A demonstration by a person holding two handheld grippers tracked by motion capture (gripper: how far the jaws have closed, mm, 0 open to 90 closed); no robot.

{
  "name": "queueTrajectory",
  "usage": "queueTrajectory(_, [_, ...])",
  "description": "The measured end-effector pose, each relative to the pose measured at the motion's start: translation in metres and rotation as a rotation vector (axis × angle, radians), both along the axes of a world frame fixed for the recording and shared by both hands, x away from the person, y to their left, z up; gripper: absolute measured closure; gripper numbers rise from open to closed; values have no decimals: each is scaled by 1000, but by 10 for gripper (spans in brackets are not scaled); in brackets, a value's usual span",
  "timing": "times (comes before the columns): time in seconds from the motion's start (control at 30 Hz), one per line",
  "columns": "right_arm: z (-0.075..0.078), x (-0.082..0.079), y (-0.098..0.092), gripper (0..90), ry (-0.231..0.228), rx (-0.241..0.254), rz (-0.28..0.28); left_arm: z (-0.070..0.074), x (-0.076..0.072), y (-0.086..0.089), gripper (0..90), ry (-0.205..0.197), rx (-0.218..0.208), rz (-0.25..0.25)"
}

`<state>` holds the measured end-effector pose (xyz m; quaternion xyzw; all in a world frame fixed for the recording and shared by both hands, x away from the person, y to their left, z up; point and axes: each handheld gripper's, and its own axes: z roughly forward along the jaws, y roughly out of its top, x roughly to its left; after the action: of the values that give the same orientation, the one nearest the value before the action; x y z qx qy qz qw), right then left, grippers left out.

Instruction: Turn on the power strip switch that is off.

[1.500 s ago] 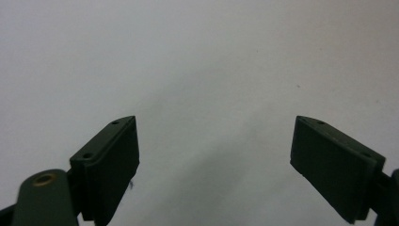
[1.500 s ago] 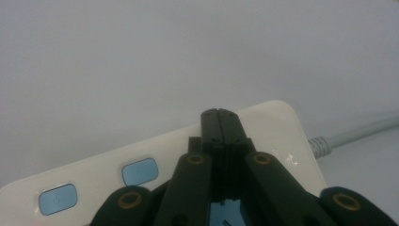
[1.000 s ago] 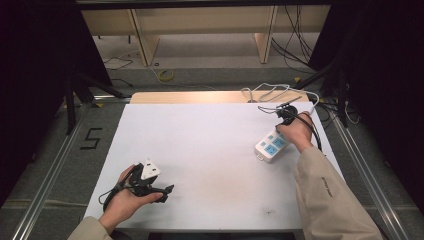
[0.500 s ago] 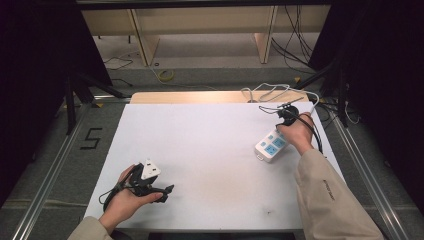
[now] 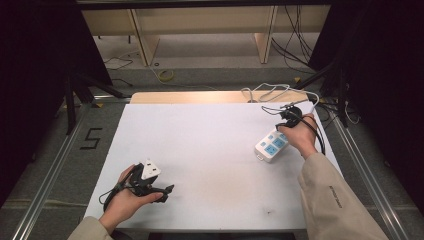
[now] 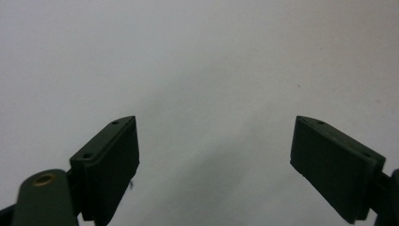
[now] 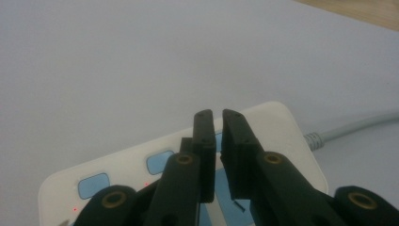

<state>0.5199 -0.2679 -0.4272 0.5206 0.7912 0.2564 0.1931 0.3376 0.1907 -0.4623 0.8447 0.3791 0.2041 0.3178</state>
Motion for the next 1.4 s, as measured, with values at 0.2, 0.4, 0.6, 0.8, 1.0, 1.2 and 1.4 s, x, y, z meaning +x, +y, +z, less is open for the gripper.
queueTrajectory(0.2, [1, -11, -4, 811, -10, 19, -3, 0, 0, 0, 156, 3, 3, 0])
queueTrajectory(0.4, [1, -21, -5, 796, -19, 31, 4, 0, 0, 0, 156, 4, 4, 1])
queueTrajectory(0.6, [5, -31, -4, 771, -38, 47, 16, 0, 0, 0, 156, 4, 5, 0])
queueTrajectory(0.8, [7, -38, -2, 761, -44, 55, 25, 0, 0, 0, 156, 4, 5, 1])
queueTrajectory(1.0, [7, -47, -1, 744, -49, 72, 35, 0, 0, -1, 156, 5, 6, 1])
queueTrajectory(1.2, [6, -59, 0, 733, -58, 78, 57, -1, 0, -1, 156, 8, 5, 1])
queueTrajectory(1.4, [7, -67, 3, 725, -67, 85, 76, 0, 0, -1, 156, 9, 5, 1])
